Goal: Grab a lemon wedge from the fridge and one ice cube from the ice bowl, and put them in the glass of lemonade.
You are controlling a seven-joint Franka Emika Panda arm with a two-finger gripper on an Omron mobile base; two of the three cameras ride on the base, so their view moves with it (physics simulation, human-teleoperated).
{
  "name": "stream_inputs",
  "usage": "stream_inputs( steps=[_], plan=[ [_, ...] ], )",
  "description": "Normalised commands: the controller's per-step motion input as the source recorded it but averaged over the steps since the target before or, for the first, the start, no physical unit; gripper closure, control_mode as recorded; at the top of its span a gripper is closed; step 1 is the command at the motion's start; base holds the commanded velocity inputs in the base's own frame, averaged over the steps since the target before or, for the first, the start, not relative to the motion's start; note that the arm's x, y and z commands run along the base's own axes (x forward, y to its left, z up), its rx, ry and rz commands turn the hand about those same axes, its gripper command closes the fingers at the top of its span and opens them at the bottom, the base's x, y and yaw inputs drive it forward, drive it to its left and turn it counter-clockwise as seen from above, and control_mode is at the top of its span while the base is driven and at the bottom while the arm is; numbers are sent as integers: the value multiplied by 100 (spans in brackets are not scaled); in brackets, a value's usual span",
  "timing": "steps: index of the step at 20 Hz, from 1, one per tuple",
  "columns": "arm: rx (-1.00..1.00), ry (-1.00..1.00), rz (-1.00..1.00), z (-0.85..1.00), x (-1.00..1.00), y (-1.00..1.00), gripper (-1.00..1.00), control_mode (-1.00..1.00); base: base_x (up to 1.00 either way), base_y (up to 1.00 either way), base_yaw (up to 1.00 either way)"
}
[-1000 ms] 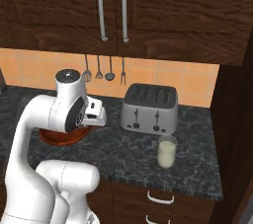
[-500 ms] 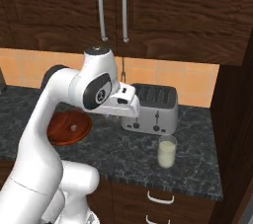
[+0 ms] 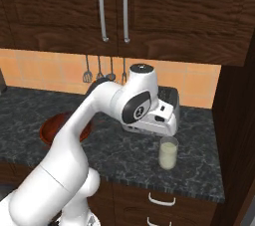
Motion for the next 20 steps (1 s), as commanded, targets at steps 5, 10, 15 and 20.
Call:
stream_inputs(
  steps=[5, 10, 15, 20],
  plan=[
    [0, 0, -1, -13, 70, -18, 100, -100, 0, 0, 0],
    [3, 0, 0, -45, 1, -28, 100, -100, 0, 0, 0],
    [0, 0, 0, -35, 2, -14, 100, -100, 0, 0, 0],
    [0, 0, 0, -10, 8, -4, 100, -100, 0, 0, 0]
  ],
)
